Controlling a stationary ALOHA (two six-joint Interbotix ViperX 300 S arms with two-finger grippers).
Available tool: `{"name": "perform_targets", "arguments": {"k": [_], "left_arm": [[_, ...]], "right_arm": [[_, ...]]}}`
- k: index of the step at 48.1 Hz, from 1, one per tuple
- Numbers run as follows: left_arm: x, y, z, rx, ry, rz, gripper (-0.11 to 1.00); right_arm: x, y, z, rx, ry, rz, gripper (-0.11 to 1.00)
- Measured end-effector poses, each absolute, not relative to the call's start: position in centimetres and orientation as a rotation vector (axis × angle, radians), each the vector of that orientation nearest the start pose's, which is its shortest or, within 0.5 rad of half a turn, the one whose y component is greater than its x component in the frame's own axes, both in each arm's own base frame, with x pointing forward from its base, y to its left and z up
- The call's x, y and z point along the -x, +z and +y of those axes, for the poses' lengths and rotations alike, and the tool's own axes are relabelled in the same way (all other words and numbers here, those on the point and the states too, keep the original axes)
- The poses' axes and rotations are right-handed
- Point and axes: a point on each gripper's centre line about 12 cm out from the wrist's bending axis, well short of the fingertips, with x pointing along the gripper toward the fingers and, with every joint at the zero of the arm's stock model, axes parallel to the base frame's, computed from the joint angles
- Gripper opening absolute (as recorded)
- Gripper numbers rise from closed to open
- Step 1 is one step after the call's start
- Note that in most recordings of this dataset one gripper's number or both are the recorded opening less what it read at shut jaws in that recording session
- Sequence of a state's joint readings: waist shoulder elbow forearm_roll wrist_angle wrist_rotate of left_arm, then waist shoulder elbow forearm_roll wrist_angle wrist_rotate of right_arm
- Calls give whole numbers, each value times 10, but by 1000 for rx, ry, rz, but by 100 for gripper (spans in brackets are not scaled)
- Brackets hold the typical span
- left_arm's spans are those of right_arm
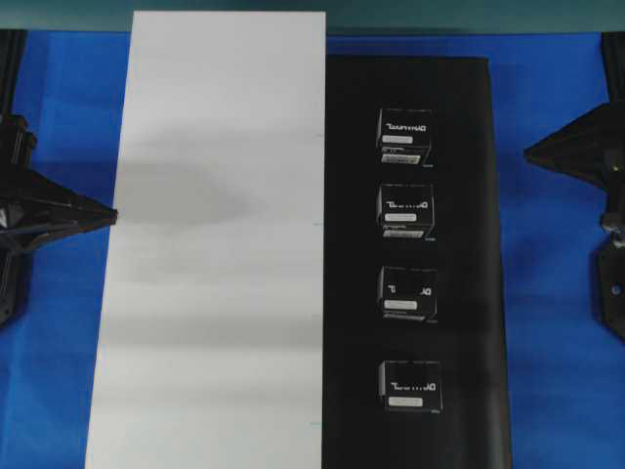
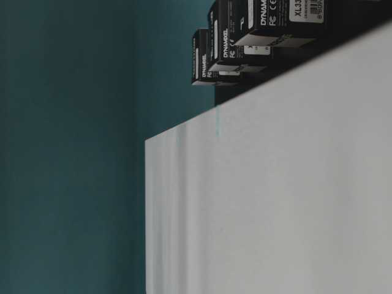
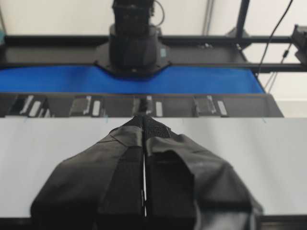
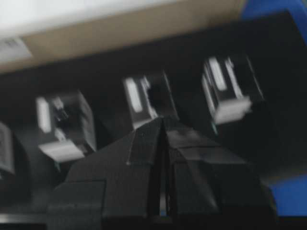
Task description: Place the box from the black base onto the white base.
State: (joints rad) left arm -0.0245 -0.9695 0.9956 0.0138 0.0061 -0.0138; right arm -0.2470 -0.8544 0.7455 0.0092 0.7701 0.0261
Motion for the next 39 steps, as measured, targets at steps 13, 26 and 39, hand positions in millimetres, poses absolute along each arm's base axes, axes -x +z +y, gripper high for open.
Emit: {"name": "perform_targets", "arguments": {"k": [13,26,39], "left_arm": [[-205,337,-5,1,-23,41,-5],[-204,340,-5,0,-24,34,-5],[-204,340,-5,0,-23,35,-5]], "right_arm": [[-208,321,-81,-66,-316,831,6],[-220,300,-117,20,-293,999,17],[-234,275,-146,-95,-204,1020,44]]}}
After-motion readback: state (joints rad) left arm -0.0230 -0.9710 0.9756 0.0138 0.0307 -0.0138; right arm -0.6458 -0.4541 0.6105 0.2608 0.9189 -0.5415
